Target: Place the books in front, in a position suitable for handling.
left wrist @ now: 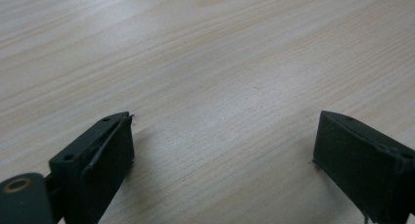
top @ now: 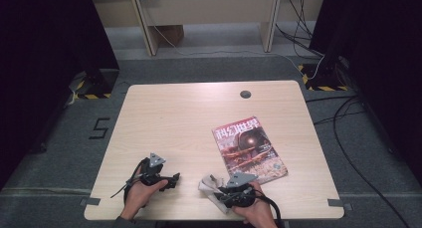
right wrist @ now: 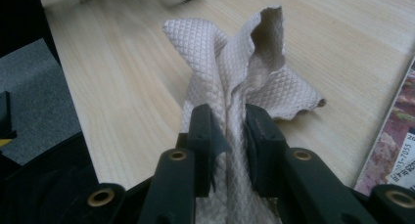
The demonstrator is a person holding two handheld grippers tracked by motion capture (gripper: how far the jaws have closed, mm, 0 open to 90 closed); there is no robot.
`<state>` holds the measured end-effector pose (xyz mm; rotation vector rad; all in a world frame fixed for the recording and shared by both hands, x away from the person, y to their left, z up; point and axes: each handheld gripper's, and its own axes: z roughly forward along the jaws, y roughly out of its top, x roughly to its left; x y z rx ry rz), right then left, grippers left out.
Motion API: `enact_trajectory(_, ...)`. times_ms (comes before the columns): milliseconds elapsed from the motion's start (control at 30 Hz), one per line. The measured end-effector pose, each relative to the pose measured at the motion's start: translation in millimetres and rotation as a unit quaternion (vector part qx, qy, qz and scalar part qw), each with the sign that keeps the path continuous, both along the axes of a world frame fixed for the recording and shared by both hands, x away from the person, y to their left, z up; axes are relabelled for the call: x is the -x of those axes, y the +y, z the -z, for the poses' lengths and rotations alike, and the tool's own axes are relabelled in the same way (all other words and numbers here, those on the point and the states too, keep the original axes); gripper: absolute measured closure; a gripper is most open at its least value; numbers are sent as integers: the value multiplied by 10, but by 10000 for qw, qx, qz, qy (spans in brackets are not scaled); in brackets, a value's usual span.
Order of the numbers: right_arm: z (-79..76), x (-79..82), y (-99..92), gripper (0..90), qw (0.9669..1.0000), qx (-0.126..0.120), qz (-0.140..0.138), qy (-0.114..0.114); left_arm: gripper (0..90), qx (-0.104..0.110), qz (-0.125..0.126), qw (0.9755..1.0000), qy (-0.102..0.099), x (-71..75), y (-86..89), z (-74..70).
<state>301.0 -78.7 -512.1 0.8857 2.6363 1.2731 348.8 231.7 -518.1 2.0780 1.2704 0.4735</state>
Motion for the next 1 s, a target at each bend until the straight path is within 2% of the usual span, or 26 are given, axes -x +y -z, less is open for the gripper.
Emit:
enact_trajectory(133, -23, 12, 2, 782, 10000, 8, -10, 28, 72, -2, 21, 10000, 1, 1, -2, -1)
enact_trajectory(267, -51, 9, -22, 795, 9999, 13, 81, -77, 72, 4, 20, 10000, -4, 0, -2, 0)
enact_trajectory(400, -113, -3, -91, 799, 9996, -124, 201, -161, 72, 10, 16, 10000, -4, 1, -3, 0)
enact_trajectory(567, -295, -20, -258, 800, 9976, -368, 403, -424, 72, -3, 25, 10000, 0, 0, -1, -1)
enact_trajectory(600, -366, -40, -364, 800, 9959, -456, 557, -551, 73, 1, 25, 10000, -1, 1, -2, 0)
enact_trajectory(633, -387, -55, -410, 800, 9951, -486, 595, -618, 74, -2, 27, 10000, -2, 1, -2, -1)
enact_trajectory(700, -436, -94, -546, 800, 9930, -540, 801, -674, 75, -14, 35, 10000, 5, 0, -1, -3)
enact_trajectory(733, -436, -94, -546, 800, 9930, -540, 801, -674, 75, -14, 36, 10000, 6, 1, -1, -3)
enact_trajectory(800, -477, -142, -710, 800, 9905, -518, 1015, -773, 75, -18, 39, 10000, 9, 0, -1, -4)
enact_trajectory(867, -496, -190, -861, 800, 9876, -429, 1194, -922, 76, -24, 39, 10000, 12, 0, -2, -5)
enact_trajectory(1000, -506, -272, -1166, 800, 9801, -446, 1693, -933, 95, -37, 81, 10000, 2, 1, -7, -12)
